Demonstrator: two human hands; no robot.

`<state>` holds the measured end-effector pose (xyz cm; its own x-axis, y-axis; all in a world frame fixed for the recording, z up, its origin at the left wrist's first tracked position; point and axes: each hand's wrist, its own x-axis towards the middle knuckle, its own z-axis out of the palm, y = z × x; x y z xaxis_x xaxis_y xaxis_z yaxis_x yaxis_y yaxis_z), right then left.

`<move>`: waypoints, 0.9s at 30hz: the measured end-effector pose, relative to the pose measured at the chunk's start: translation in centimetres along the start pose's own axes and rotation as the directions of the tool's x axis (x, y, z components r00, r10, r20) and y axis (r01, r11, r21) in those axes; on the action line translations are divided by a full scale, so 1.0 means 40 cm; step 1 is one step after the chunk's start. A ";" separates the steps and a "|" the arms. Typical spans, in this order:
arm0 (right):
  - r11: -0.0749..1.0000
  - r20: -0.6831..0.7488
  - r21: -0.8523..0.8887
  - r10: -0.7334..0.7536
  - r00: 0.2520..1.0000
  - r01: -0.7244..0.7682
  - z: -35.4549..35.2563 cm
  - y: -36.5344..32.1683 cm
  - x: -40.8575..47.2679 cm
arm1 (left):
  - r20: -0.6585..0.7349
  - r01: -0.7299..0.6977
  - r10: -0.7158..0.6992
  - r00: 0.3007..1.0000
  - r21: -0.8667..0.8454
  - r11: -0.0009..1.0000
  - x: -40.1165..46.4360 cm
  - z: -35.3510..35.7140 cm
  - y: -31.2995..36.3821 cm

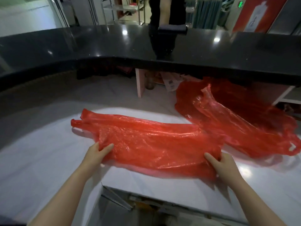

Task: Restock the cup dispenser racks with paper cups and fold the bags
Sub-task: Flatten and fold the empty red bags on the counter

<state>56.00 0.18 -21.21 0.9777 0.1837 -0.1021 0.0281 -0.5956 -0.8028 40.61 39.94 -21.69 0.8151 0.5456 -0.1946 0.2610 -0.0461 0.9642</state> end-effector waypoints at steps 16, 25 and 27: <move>0.996 -0.145 0.007 -0.089 0.985 0.092 0.042 -0.020 0.022 | -0.216 -0.040 0.069 0.974 0.134 0.990 0.003 -0.002 -0.016; 0.900 -0.166 -0.435 -0.055 0.985 -0.023 0.081 -0.001 0.070 | -0.413 0.055 0.132 0.901 0.411 0.910 -0.023 -0.009 -0.032; 0.881 -0.160 -0.473 -0.057 0.985 -0.025 0.081 -0.001 0.076 | -0.408 0.060 0.132 0.904 0.426 0.903 -0.026 -0.022 -0.040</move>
<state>58.31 3.30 -23.41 0.9951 0.0901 0.0395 0.0983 -0.8990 -0.4269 38.89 40.18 -22.88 0.5601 0.8281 0.0249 0.5050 -0.3650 0.7822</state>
